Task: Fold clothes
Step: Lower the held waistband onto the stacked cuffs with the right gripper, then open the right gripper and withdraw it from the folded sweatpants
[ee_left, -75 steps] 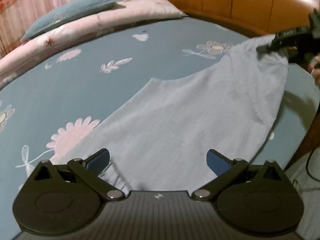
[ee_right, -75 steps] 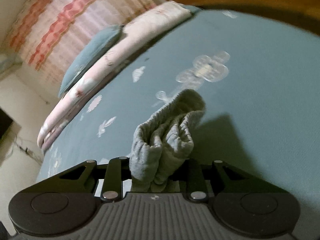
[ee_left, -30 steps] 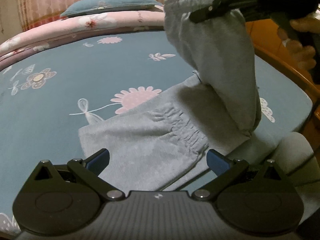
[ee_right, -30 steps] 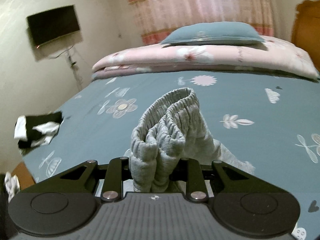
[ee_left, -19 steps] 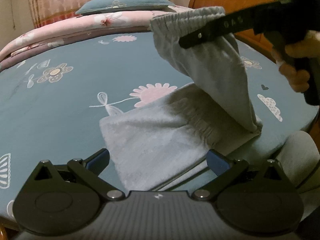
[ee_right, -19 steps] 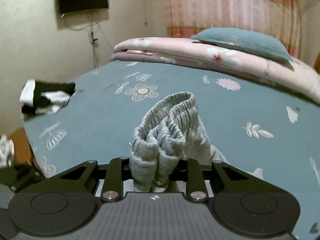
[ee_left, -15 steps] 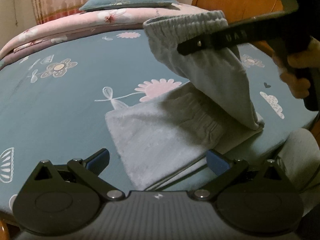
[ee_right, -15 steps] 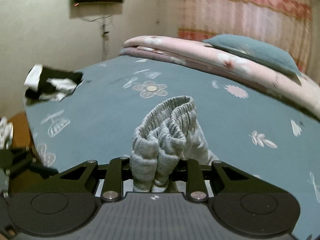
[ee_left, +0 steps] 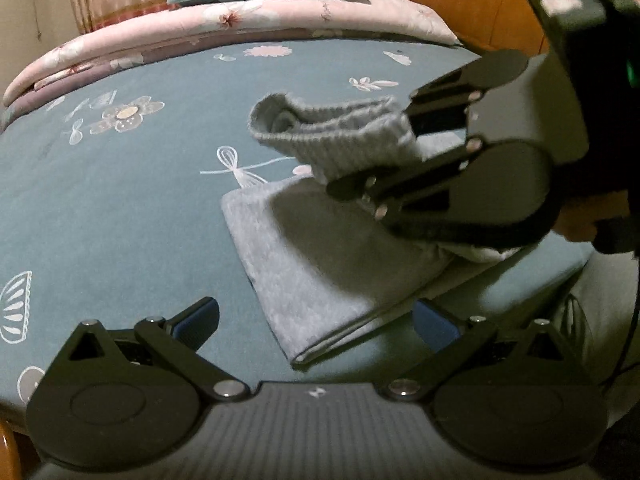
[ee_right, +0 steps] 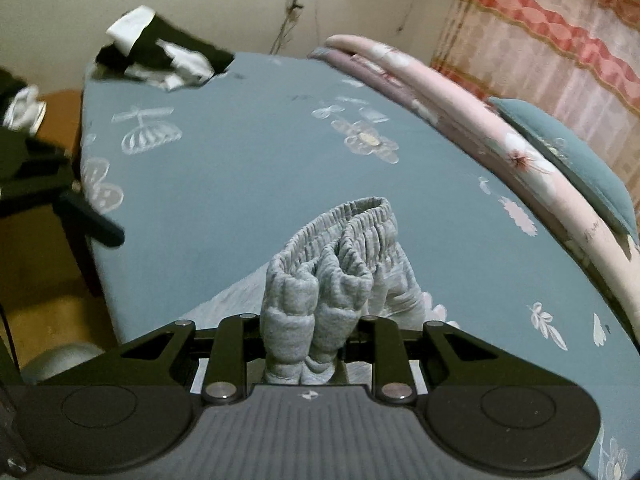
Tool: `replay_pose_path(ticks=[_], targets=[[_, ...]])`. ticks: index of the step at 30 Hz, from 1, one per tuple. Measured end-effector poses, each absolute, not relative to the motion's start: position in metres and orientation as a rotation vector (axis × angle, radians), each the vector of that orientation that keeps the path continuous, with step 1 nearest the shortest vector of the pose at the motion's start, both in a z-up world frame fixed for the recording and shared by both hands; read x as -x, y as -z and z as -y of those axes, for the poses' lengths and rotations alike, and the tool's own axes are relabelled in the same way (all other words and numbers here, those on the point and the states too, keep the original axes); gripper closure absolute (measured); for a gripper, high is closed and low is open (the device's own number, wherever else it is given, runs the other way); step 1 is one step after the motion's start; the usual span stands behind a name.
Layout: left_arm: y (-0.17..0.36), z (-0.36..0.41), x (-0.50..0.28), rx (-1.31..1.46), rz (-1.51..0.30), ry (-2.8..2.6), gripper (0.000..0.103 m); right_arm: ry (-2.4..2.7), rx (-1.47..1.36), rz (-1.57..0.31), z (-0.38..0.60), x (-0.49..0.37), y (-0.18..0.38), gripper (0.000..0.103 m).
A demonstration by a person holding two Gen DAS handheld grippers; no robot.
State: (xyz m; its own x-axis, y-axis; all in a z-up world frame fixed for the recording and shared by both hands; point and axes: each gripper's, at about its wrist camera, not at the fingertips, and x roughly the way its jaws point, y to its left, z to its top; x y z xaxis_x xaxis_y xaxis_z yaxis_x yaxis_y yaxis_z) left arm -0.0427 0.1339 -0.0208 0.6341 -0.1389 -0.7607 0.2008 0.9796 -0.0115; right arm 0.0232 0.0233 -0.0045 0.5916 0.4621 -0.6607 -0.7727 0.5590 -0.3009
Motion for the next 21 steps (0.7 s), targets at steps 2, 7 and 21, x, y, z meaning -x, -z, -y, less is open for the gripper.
replay_pose_path(ticks=[2,7,21], targets=[[0.022,-0.133,0.043,-0.075,-0.867,0.196,0.001,-0.779,0.651,-0.565,-0.028,-0.021,0.013,0.074],[0.023,-0.134,0.044,-0.071,-0.868,0.196,0.001,-0.787,0.668,-0.589,-0.035,-0.020,0.021,0.074],[0.023,-0.141,0.047,-0.058,-0.866,0.181,0.001,-0.783,0.669,-0.617,-0.049,-0.030,0.012,0.074]])
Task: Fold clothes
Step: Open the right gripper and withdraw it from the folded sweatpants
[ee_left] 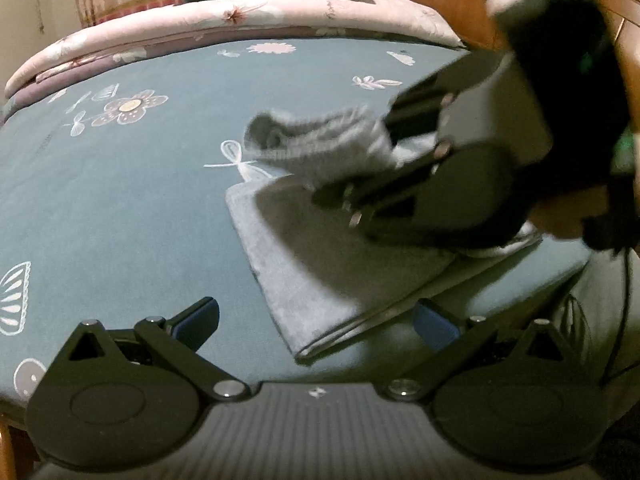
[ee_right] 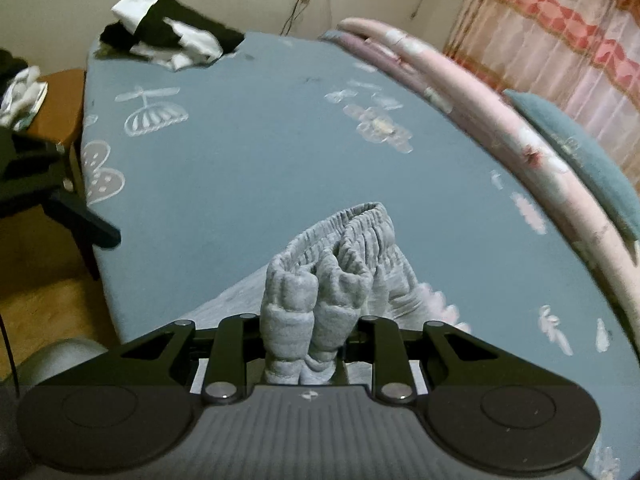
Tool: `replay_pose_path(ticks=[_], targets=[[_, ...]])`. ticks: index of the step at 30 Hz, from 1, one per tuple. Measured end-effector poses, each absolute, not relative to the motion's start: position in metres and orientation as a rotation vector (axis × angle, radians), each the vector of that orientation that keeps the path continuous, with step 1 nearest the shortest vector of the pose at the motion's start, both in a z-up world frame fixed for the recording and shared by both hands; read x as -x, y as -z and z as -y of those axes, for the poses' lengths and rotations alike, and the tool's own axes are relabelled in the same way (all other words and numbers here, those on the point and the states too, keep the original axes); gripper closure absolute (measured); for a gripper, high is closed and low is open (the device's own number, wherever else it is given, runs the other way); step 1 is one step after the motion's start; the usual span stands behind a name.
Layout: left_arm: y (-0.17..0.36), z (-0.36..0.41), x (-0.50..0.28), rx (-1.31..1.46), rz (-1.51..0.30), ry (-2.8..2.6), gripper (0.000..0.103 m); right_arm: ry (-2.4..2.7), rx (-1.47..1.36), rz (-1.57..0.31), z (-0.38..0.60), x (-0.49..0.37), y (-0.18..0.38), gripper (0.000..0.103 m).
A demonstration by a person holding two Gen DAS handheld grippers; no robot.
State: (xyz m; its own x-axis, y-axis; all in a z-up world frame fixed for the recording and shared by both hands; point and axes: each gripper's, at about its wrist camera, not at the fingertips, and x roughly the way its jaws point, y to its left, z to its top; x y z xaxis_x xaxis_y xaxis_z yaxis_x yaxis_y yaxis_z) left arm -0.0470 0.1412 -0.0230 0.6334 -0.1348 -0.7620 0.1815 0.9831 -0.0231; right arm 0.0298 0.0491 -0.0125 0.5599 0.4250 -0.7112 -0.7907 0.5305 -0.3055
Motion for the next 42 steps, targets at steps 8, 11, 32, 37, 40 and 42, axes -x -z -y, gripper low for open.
replay_pose_path(ticks=[8,11,32,37,40,42], targets=[[0.020,-0.144,0.053,-0.064,-0.880,0.157,0.001,-0.878,0.529,-0.811,-0.053,-0.040,0.037,0.045],[0.017,-0.142,0.053,-0.080,-0.873,0.163,0.001,-0.977,0.345,-0.868,-0.032,-0.050,0.019,0.035],[-0.002,-0.132,0.033,-0.092,-0.854,0.215,0.001,-0.950,0.160,-0.938,0.020,-0.069,0.031,0.074],[-0.011,-0.112,-0.022,-0.041,-0.784,0.298,0.001,-0.781,0.125,-0.881,0.098,-0.076,0.010,0.070],[-0.002,-0.100,-0.068,0.057,-0.784,0.361,0.001,-0.688,0.072,-0.881,0.142,-0.081,0.009,0.069],[0.015,-0.090,-0.094,0.102,-0.821,0.381,0.003,-0.643,0.019,-0.886,0.172,-0.084,0.014,0.069]])
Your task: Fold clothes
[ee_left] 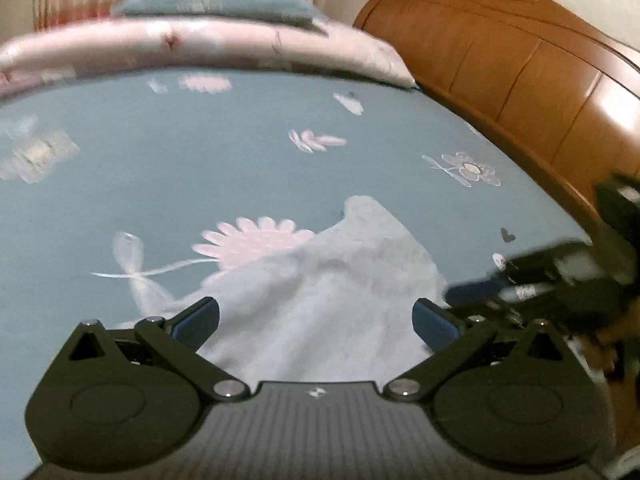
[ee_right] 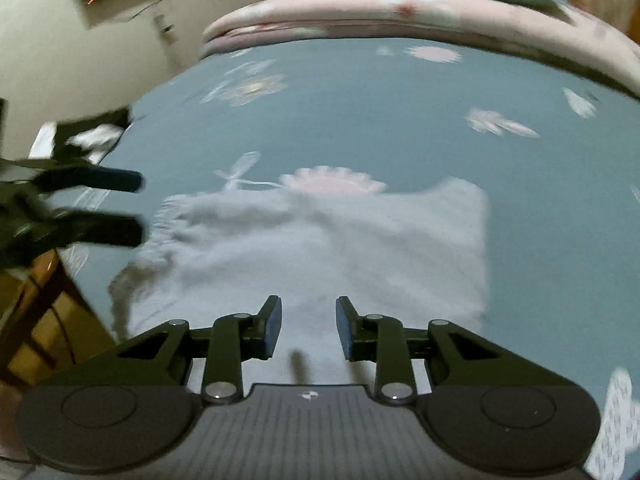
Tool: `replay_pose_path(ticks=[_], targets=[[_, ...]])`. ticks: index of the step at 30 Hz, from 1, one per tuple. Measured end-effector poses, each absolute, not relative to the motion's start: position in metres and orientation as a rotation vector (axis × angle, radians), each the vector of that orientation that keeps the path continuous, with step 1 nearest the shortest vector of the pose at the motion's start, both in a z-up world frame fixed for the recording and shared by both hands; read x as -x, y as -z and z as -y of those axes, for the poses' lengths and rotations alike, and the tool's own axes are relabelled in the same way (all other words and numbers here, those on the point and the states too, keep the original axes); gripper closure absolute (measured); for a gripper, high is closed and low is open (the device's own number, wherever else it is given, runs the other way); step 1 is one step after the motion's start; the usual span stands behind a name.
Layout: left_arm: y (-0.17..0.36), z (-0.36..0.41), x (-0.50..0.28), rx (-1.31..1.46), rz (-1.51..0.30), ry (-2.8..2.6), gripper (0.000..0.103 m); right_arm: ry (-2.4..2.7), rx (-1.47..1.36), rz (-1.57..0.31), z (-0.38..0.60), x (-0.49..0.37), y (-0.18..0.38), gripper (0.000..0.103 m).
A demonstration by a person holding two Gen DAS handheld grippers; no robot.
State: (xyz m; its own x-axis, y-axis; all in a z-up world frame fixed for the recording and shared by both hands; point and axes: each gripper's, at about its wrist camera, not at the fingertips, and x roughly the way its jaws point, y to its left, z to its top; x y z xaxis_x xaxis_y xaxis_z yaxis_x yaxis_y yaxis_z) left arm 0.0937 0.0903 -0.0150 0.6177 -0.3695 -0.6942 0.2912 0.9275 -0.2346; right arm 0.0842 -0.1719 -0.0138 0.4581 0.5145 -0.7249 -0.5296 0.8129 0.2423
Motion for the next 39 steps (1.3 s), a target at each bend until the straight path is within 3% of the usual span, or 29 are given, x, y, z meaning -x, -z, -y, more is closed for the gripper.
replay_pose_path(ticks=[5,10,18,23,28,35,37,39], targets=[[0.061,-0.097,-0.111,0.139,-0.937,0.287,0.003,-0.572,-0.038,-0.897,0.212,-0.077,0.028,0.069],[0.070,-0.121,-0.081,0.143,-0.990,0.259,0.006,-0.543,-0.077,-0.906,0.241,-0.072,0.040,0.068],[0.023,-0.078,-0.083,-0.003,-0.942,0.284,0.006,-0.588,-0.093,-0.969,0.242,-0.049,0.068,0.067],[0.021,-0.032,-0.117,-0.030,-0.905,0.351,0.006,-0.595,-0.077,-0.972,0.252,-0.035,0.064,0.063],[0.033,0.021,-0.154,0.042,-0.899,0.458,0.006,-0.597,-0.074,-0.850,0.254,-0.042,0.039,0.055],[0.064,0.067,-0.209,0.200,-0.931,0.547,0.006,-0.658,-0.117,-0.895,0.234,-0.065,0.078,0.053],[0.077,0.072,-0.227,0.233,-0.950,0.535,0.006,-0.677,-0.133,-0.875,0.238,-0.062,0.082,0.044],[0.090,0.074,-0.245,0.237,-0.962,0.495,0.006,-0.696,-0.150,-0.855,0.241,-0.059,0.085,0.044]])
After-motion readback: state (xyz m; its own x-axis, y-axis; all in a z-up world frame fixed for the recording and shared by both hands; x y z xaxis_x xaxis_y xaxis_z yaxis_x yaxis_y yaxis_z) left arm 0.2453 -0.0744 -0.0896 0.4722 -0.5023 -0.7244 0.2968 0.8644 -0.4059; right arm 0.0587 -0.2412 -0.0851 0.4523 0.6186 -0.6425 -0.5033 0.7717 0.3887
